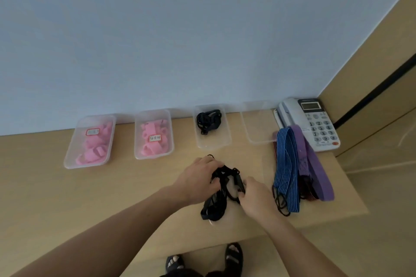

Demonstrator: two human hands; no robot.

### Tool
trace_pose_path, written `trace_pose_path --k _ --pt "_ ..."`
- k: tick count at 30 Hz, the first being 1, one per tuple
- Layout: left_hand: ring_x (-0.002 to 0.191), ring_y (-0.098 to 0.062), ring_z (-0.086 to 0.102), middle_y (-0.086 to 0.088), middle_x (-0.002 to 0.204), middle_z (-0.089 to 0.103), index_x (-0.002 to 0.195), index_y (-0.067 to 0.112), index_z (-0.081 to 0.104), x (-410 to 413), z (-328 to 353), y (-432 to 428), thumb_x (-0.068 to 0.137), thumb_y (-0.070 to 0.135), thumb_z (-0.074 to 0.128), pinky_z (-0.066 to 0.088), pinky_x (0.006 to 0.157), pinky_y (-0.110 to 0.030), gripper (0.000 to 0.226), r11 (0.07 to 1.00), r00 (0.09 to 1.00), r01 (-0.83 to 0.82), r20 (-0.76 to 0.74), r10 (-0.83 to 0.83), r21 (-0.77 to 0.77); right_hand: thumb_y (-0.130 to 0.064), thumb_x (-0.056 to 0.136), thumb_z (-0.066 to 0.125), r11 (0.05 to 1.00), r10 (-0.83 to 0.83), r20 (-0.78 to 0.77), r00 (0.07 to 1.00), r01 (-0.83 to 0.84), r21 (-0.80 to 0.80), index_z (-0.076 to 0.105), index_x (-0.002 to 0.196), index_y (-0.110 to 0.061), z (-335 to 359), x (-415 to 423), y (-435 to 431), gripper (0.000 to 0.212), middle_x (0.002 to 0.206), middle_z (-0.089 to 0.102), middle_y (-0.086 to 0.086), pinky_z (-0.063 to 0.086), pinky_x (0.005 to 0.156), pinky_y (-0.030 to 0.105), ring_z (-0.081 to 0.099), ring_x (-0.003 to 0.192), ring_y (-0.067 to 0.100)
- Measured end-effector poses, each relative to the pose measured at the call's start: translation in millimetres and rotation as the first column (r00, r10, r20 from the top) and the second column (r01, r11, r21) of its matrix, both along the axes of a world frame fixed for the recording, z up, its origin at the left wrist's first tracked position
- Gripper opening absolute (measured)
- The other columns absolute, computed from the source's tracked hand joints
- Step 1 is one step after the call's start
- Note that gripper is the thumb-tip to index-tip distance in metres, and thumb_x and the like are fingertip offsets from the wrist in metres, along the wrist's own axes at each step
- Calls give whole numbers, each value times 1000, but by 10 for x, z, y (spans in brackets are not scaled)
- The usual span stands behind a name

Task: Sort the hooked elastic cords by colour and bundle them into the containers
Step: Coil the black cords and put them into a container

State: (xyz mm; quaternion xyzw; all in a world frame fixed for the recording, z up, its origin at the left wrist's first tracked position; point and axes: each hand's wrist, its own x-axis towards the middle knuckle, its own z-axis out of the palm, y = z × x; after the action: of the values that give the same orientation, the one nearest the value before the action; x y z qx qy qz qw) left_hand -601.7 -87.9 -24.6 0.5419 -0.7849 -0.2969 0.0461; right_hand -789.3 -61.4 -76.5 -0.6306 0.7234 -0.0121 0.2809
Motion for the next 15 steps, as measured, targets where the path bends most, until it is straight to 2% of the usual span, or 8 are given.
trace_pose_path --k 4,7,11,13,15 --pt "129 -17 41 2 140 47 143 23 44 -83 63 -34 93 26 48 35 106 -28 50 999 999 -49 7 49 6 -31 94 53 998 12 1 1000 -12 -68 57 105 -19 122 -97 -75 17 98 65 -1 51 73 33 60 87 18" --pt "131 -15 40 4 142 46 144 24 43 -145 149 -67 93 25 50 34 107 -27 51 996 996 -90 0 90 -21 -33 91 58 991 -4 88 996 16 -135 61 101 -23 342 -150 -174 14 90 66 -8 49 67 27 60 80 12" --pt "131 -14 40 4 141 47 143 24 44 -193 318 -149 94 27 53 35 109 -28 51 992 994 -102 -41 99 -77 -27 87 65 962 -5 324 946 93 -257 67 103 -27 732 -144 -304 15 90 68 -15 53 80 26 64 87 3" --pt "123 -14 46 4 131 54 136 23 52 -239 420 -185 93 29 54 38 103 -26 44 980 991 -125 -73 115 -155 -27 86 68 943 30 389 921 103 -316 68 99 -30 914 -123 -352 13 84 68 -17 55 76 23 63 81 -2" --pt "101 -13 57 4 107 63 112 22 64 -269 567 -205 93 33 54 44 84 -23 25 933 958 -282 -120 261 -225 -28 85 71 913 46 443 896 142 -383 67 95 -32 1080 -94 -378 11 80 67 -18 53 69 16 62 77 -7"
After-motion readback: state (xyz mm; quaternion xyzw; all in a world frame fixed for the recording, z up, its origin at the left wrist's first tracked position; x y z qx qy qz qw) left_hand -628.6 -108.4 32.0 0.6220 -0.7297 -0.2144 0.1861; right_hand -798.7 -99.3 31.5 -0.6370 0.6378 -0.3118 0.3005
